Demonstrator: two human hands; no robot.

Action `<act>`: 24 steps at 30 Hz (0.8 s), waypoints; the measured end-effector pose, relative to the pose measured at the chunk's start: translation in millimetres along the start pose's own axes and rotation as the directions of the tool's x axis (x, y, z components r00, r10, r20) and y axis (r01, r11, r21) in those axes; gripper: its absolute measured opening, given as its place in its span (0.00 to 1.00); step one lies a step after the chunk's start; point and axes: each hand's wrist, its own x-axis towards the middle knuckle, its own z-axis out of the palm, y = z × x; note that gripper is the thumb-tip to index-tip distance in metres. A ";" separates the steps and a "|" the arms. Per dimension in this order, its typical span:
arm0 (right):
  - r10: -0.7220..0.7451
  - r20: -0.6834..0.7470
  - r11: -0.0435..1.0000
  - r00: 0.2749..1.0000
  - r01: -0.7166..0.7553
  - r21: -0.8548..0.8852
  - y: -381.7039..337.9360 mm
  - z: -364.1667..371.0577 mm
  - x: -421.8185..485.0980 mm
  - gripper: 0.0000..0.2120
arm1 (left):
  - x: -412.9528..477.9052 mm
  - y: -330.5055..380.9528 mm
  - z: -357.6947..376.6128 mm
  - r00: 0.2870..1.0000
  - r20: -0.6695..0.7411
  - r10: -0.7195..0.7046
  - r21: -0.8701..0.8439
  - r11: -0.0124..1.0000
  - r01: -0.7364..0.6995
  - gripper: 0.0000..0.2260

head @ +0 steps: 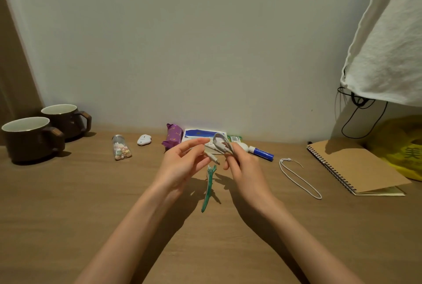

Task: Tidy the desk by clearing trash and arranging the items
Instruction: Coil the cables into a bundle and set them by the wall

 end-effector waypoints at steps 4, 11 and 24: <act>0.083 0.030 0.974 0.996 -0.087 0.210 5.3 -5.1 6.6 0.08 | -1.4 4.7 2.4 0.996 0.068 0.062 0.150 0.986 -0.072 0.12; 0.140 0.229 0.874 0.963 -0.229 0.429 4.2 -25.0 8.4 0.09 | 2.6 8.3 -18.5 0.922 0.368 0.120 0.298 0.924 -0.239 0.15; -0.009 0.324 1.000 0.946 0.000 0.028 3.5 -18.1 0.3 0.07 | 15.5 -6.6 -20.8 0.822 0.347 0.452 0.617 0.550 -0.563 0.05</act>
